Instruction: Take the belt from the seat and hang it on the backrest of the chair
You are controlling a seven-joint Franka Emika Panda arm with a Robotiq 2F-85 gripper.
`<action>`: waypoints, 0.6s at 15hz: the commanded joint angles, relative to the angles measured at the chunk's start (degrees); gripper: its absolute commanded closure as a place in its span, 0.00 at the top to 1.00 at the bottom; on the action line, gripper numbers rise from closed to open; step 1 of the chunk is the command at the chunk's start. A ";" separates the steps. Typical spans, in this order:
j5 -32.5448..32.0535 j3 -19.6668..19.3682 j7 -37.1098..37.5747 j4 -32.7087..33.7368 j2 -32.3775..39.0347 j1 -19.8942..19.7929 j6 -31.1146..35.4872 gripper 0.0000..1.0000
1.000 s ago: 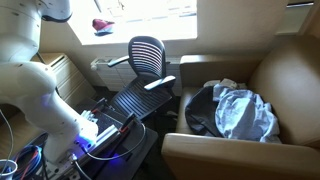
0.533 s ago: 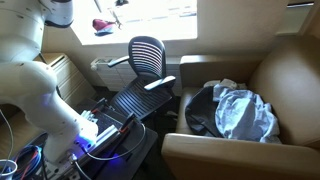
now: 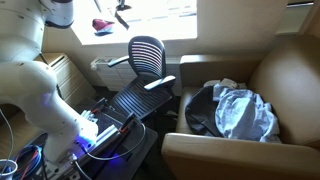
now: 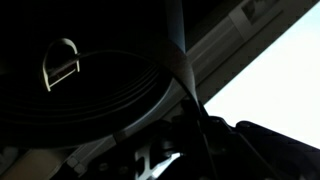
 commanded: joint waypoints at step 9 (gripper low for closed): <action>-1.39 3.93 -6.16 -4.68 2.48 3.97 -19.20 0.01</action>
